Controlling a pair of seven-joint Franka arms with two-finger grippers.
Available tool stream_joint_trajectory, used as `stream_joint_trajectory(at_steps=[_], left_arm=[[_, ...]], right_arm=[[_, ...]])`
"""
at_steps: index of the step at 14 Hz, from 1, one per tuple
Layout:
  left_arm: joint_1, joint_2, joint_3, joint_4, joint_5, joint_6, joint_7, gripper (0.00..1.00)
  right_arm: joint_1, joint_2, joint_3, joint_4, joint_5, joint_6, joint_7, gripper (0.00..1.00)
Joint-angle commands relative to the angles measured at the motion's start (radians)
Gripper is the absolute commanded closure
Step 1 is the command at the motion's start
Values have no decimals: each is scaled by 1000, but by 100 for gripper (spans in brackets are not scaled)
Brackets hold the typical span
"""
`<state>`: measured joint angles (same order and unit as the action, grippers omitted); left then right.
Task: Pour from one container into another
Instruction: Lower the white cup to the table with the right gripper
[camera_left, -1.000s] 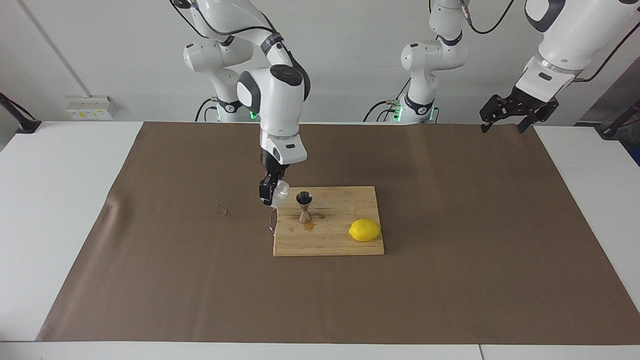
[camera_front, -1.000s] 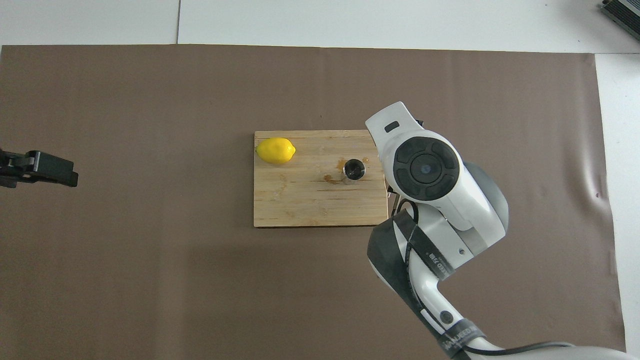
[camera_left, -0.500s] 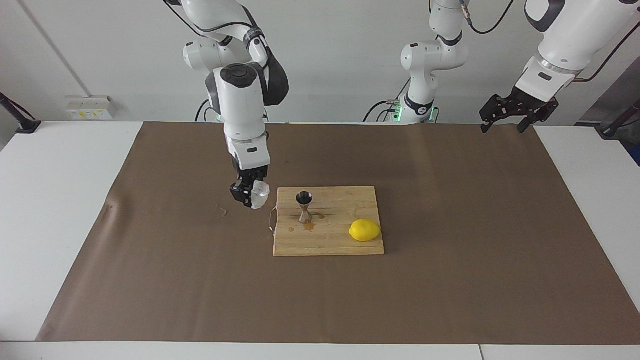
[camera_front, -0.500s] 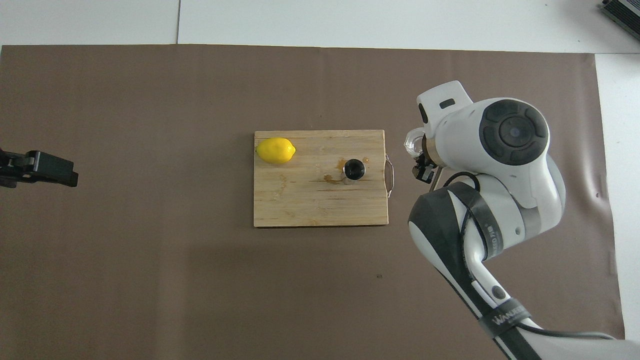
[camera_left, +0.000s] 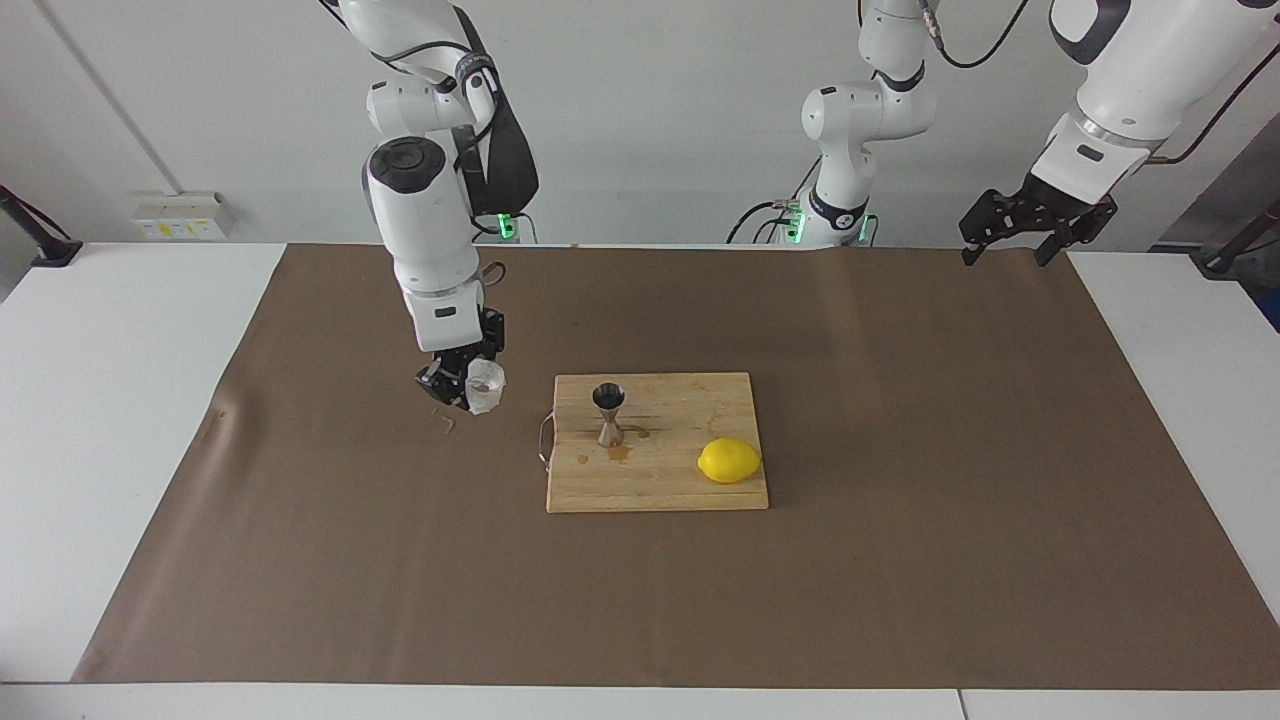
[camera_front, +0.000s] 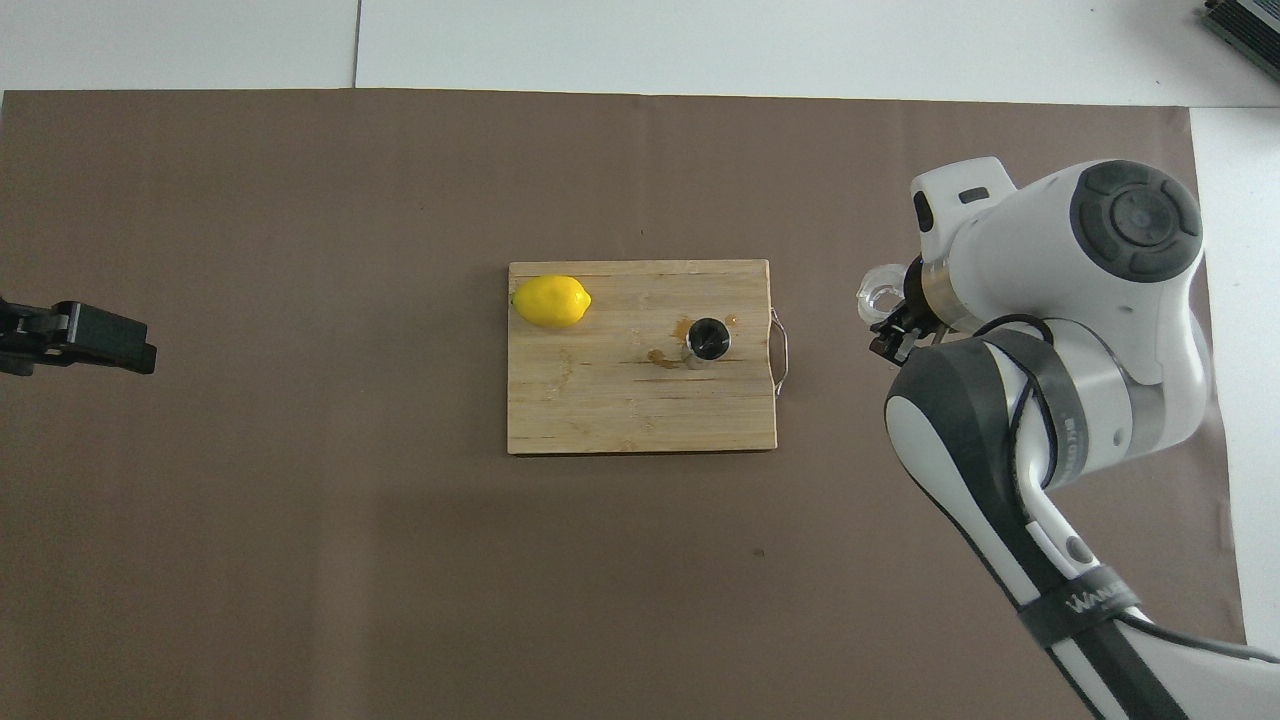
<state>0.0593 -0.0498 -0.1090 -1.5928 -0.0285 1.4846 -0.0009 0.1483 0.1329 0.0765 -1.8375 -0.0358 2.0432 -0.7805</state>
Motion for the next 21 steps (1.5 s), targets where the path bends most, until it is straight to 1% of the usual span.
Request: stream_joint_trajectory(at_steps=[1, 3, 5, 6, 7, 9, 10, 12, 13, 16, 19, 21], left_arm=[[8, -12, -5, -12, -5, -7, -5, 0], [8, -12, -5, -12, -5, -7, -5, 0], [8, -12, -5, -12, -5, -9, -5, 0], [8, -12, -3, -12, -5, -9, -5, 0], [8, -12, -5, -12, -5, -9, -5, 0], [8, -12, -3, -12, -5, -7, -5, 0], [8, -12, -5, -12, -5, -9, -5, 0], [8, -12, -3, -12, -5, -9, -5, 0], [8, -12, -3, -12, -5, -9, -5, 0], [8, -12, -3, -12, -5, -7, -5, 0], [8, -12, -5, -12, -5, -7, -5, 0], [8, -12, -3, -12, -5, -9, -5, 0]], right_arm=[[-45, -24, 11, -5, 75, -48, -36, 100], [-47, -24, 8, -22, 83, -40, -22, 100], [-90, -26, 11, -34, 91, -41, -36, 100], [-99, -21, 9, -34, 115, -40, -46, 100], [-111, -10, 8, -34, 143, -32, -71, 100], [-143, 13, 9, -37, 152, -29, -95, 100], [-159, 20, 9, -43, 155, -29, -121, 100], [-222, 34, 8, -58, 262, -29, -222, 100], [-237, 45, 8, -58, 276, -34, -262, 100], [-269, 60, 8, -77, 287, -43, -305, 100], [-286, 92, 9, -88, 292, -14, -410, 100], [-286, 111, 8, -104, 304, 32, -454, 100]])
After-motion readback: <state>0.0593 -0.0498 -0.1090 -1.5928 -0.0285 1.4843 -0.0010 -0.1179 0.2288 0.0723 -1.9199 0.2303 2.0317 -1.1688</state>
